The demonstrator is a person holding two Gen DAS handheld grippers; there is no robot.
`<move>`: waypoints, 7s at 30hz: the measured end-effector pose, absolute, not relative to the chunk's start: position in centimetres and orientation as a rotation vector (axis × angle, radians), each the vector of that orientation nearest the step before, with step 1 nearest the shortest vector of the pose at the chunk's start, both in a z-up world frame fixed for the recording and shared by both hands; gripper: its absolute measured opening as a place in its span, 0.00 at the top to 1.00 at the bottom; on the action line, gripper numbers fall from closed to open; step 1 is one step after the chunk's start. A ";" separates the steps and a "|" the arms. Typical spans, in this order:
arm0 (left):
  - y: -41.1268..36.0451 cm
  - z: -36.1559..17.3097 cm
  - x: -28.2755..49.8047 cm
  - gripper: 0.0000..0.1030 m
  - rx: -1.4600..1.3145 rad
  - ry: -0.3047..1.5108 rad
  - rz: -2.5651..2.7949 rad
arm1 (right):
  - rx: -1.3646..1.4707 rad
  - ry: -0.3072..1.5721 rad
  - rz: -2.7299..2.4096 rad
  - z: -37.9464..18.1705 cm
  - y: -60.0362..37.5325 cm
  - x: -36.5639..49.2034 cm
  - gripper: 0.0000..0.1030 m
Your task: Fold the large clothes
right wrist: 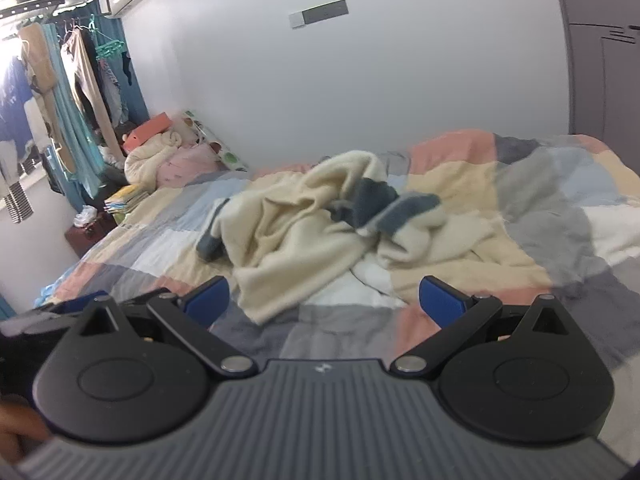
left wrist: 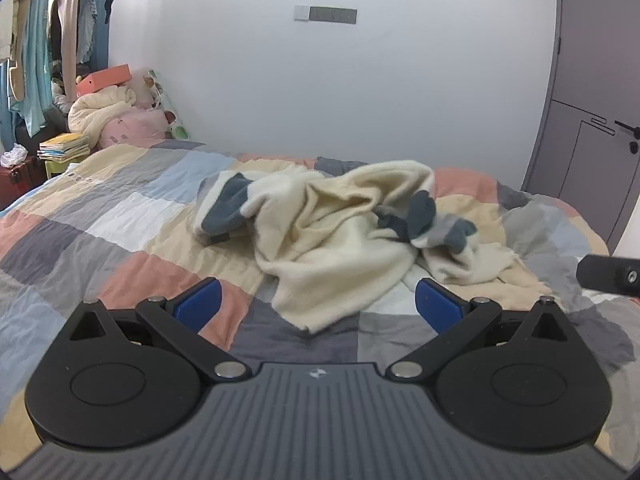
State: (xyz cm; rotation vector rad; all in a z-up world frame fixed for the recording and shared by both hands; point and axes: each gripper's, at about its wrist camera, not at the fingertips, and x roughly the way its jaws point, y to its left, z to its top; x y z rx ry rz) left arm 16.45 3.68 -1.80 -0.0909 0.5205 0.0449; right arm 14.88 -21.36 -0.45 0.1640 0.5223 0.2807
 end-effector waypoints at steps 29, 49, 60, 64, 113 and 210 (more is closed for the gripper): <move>14.4 -13.2 42.5 0.21 -0.498 0.601 0.024 | 0.434 0.647 0.416 -9.2 -17.4 45.6 0.21; 19.7 -11.8 44.7 0.86 -0.791 0.537 -0.003 | 0.639 0.648 0.261 -7.7 -16.7 51.2 0.85; 19.2 -6.2 32.4 0.87 -0.850 0.468 -0.128 | 0.634 0.478 0.369 -0.5 -23.5 37.7 0.85; 18.7 -5.7 27.1 0.87 -0.877 0.457 -0.169 | 0.601 0.444 0.375 0.4 -25.3 32.4 0.85; 17.4 -19.6 25.2 0.70 -0.849 0.711 -0.040 | 0.510 0.871 0.086 -18.3 -27.0 28.1 0.83; 10.1 -20.0 18.6 0.45 -0.825 0.805 -0.041 | 0.756 0.860 0.137 -19.3 -26.2 23.0 0.44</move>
